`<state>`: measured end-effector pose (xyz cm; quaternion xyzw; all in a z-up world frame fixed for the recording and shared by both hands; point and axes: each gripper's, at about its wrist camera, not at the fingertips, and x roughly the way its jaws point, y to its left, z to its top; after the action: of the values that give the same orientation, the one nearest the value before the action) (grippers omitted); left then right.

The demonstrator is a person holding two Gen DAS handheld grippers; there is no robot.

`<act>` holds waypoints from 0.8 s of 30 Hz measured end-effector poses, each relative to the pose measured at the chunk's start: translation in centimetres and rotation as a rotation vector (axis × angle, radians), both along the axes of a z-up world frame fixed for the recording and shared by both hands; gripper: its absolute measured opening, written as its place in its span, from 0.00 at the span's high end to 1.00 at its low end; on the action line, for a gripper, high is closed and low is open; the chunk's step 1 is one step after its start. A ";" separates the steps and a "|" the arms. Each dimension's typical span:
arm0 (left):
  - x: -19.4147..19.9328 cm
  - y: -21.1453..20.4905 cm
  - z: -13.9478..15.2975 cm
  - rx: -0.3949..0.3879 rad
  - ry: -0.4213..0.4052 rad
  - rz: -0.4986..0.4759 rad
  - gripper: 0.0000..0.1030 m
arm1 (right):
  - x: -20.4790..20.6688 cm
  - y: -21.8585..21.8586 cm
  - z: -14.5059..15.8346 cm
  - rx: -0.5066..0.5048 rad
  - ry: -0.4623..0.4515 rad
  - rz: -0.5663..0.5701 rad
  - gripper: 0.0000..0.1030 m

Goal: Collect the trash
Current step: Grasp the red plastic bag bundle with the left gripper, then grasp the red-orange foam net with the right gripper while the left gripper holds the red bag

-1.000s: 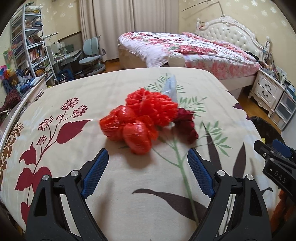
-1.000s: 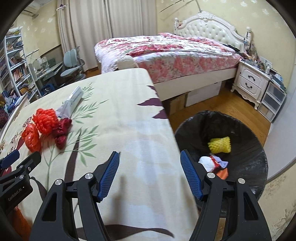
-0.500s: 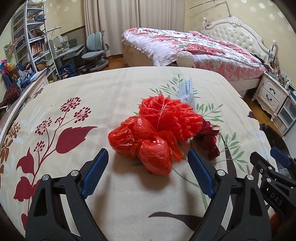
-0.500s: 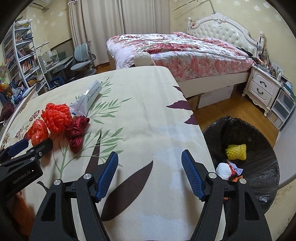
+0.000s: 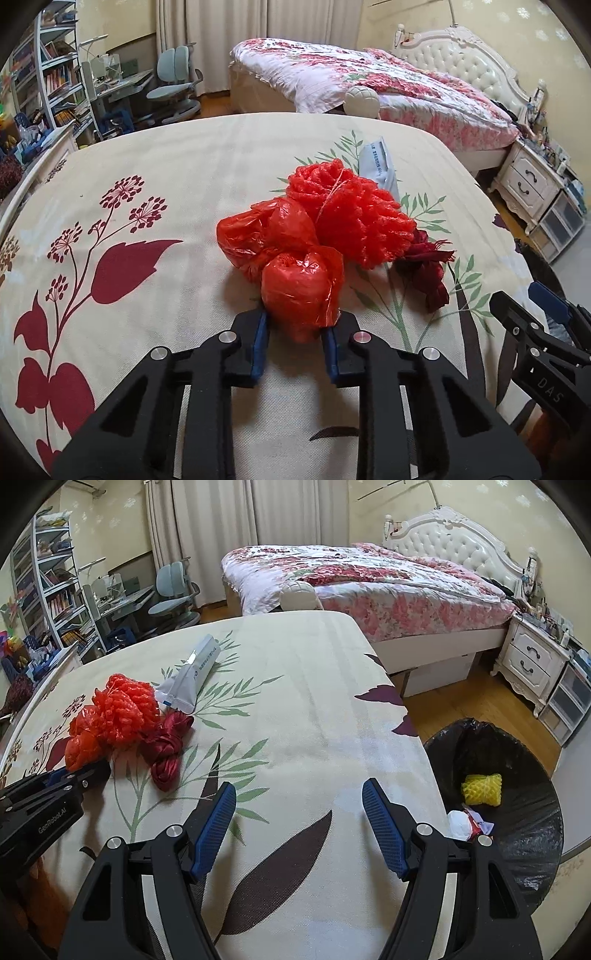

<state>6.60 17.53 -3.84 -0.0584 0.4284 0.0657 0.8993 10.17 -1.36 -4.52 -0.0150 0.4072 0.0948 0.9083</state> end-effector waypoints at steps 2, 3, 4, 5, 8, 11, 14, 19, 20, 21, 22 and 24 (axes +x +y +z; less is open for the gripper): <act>-0.3 0.4 0.0 0.004 -0.004 0.006 0.77 | 0.0 0.4 0.1 -0.002 -0.003 0.008 0.33; -0.5 0.6 0.0 0.004 -0.005 0.008 0.77 | 0.0 0.6 0.2 -0.003 -0.004 0.012 0.33; -0.7 0.9 0.0 0.004 -0.007 0.010 0.77 | 0.0 0.8 0.3 -0.003 -0.006 0.017 0.33; -0.8 1.1 0.1 0.007 -0.009 0.014 0.78 | 0.0 1.1 0.4 -0.004 -0.008 0.022 0.33; -1.5 1.9 0.4 0.019 -0.019 0.025 0.78 | -0.1 2.0 0.9 -0.005 -0.016 0.041 0.33; -2.1 3.0 0.6 0.031 -0.027 0.041 0.78 | -0.2 3.0 1.4 -0.008 -0.026 0.062 0.33; -2.7 4.4 0.9 0.040 -0.032 0.062 0.78 | -0.3 4.1 1.9 -0.007 -0.036 0.086 0.33; -3.5 6.9 1.0 0.056 -0.032 0.106 0.78 | -0.1 6.4 2.5 -0.008 -0.044 0.132 0.33; -3.7 7.5 1.0 0.057 -0.032 0.116 0.78 | -0.1 6.8 2.5 -0.010 -0.046 0.142 0.33; -3.9 8.0 1.0 0.059 -0.032 0.125 0.78 | 0.0 7.4 2.6 -0.012 -0.048 0.151 0.33; -4.1 8.6 1.1 0.064 -0.033 0.135 0.78 | 0.0 7.8 2.7 -0.013 -0.050 0.160 0.33; -4.4 9.7 1.2 0.066 -0.035 0.154 0.78 | 0.1 8.8 2.9 -0.014 -0.053 0.176 0.33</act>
<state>2.24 27.26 -2.66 -0.0626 0.4044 0.1475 0.9004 10.32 7.46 -1.61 -0.0598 0.3810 0.1711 0.9067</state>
